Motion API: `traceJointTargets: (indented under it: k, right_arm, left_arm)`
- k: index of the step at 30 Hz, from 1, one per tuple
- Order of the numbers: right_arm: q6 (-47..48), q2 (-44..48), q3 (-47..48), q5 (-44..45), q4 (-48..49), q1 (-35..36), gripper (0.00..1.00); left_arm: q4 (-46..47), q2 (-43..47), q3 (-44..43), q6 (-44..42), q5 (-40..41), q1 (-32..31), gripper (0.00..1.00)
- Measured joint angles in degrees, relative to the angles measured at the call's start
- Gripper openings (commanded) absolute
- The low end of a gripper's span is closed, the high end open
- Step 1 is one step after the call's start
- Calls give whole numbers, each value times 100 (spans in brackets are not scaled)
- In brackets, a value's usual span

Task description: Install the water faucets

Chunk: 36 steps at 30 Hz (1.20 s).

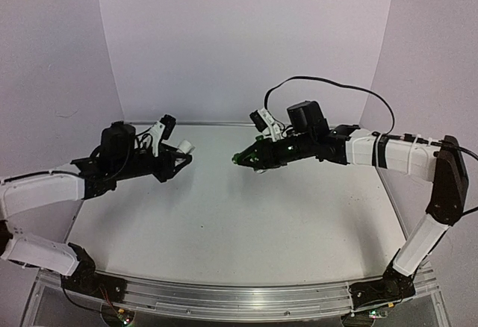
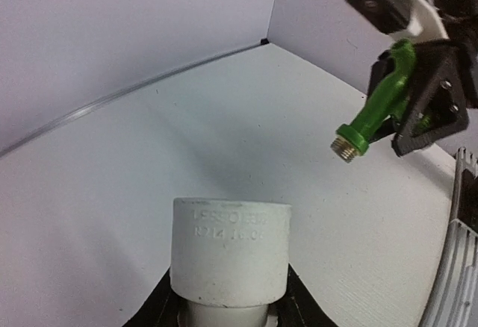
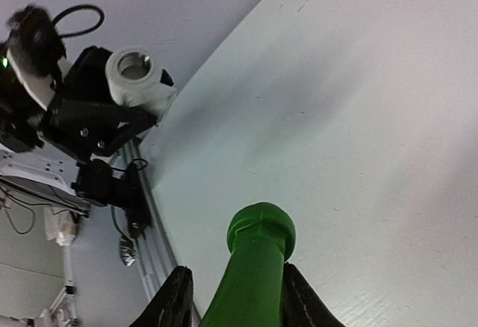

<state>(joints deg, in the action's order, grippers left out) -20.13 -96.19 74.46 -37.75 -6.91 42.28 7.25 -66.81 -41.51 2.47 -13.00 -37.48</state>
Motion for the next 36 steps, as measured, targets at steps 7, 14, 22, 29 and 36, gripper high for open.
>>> traceJointTargets:
  k: [7,14,22,29,36]
  right_arm:
    - [680,371,-256,905,-567,-3,0]
    - [864,379,-501,1041,-632,-4,0]
    - [812,385,-638,943,-573,-4,0]
    - [728,475,-747,890,-520,-4,0]
    - [666,589,-779,833,-380,-4,0]
  left_arm:
    - [-2056,-2117,-1684,1256,-744,68,0]
    - [-817,-1591,-61,1146,507,-659,0]
    - [2001,-2255,1321,267,1742,-899,4]
    - [2982,-3244,1180,156,2157,-907,27]
    - [3206,-3466,1171,203,2326,-911,56]
